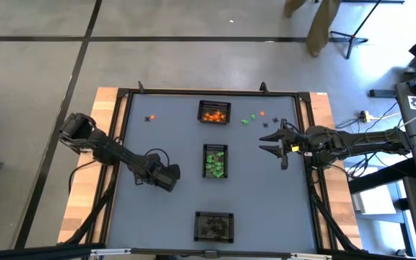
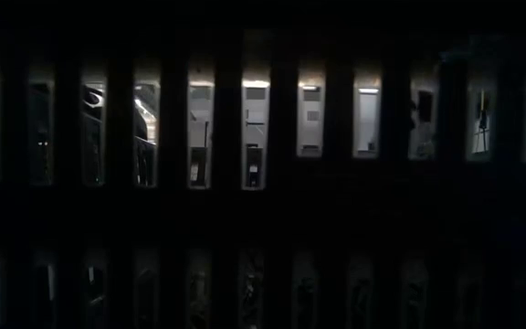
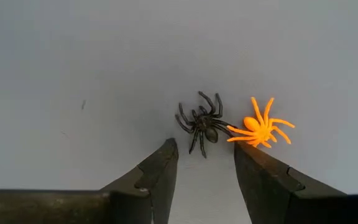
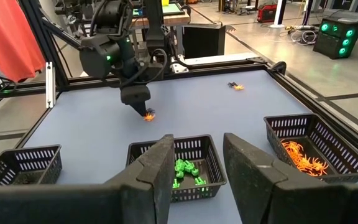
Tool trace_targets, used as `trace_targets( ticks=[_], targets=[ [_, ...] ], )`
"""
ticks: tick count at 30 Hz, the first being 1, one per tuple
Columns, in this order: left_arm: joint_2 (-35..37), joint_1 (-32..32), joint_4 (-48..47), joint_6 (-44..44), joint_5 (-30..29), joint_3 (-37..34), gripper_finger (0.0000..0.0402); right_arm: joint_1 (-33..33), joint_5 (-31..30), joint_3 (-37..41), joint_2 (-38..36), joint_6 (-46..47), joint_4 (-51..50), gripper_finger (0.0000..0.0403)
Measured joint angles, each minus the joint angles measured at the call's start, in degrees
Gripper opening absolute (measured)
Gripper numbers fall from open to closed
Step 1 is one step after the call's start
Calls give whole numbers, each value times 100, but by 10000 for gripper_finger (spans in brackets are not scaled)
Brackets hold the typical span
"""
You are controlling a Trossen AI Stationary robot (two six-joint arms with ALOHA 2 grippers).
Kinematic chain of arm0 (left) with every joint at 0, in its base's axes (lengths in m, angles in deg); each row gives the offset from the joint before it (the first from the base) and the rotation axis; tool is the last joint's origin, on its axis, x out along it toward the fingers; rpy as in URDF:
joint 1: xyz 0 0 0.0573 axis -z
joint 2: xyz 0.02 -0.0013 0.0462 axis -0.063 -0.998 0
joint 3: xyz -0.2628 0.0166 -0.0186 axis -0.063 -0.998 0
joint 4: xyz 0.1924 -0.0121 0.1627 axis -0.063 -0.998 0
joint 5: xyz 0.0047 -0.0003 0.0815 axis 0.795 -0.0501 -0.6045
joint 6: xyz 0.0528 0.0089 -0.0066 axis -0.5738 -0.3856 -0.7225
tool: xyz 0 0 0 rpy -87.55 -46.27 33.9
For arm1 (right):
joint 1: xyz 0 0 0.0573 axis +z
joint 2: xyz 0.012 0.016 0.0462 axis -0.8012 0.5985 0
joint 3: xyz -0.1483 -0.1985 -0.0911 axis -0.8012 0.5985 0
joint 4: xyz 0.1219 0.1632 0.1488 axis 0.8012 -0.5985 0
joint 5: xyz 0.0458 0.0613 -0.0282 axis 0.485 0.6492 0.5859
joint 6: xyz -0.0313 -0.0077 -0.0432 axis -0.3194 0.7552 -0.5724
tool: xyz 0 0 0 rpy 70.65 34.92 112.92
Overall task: Sort Halloween decoration
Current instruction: Put the black spider toy into the bottom black bin
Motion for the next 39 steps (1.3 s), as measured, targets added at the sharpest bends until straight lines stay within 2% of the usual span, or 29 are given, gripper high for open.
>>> trace_targets(
  ticks=[4, 13, 25, 28, 33, 36, 39],
  targets=[
    [121, 2, 12, -6, -9, -24, 126, 0, 0, 0, 0, 0, -4, 137],
    [123, -4, 202, -40, -148, -26, 8, 0, 0, 0, 0, 0, -3, 137],
    [293, 143, 461, -55, -79, 119, 0, 0, 0, 0, 0, 1, -4, 137],
    [508, 214, 522, -379, -87, 198, 0, 0, 0, 0, 0, 0, -4, 137],
    [782, 393, 1683, -1673, -101, 243, 0, 0, 0, 0, -2, 0, -2, 137],
    [774, 500, 2541, -2509, -51, 243, 0, 0, 0, 0, 0, 0, 2, 137],
    [579, 595, 3553, -2918, -55, 256, 0, 0, 0, 0, 0, 2, 0, 137]
  ],
)
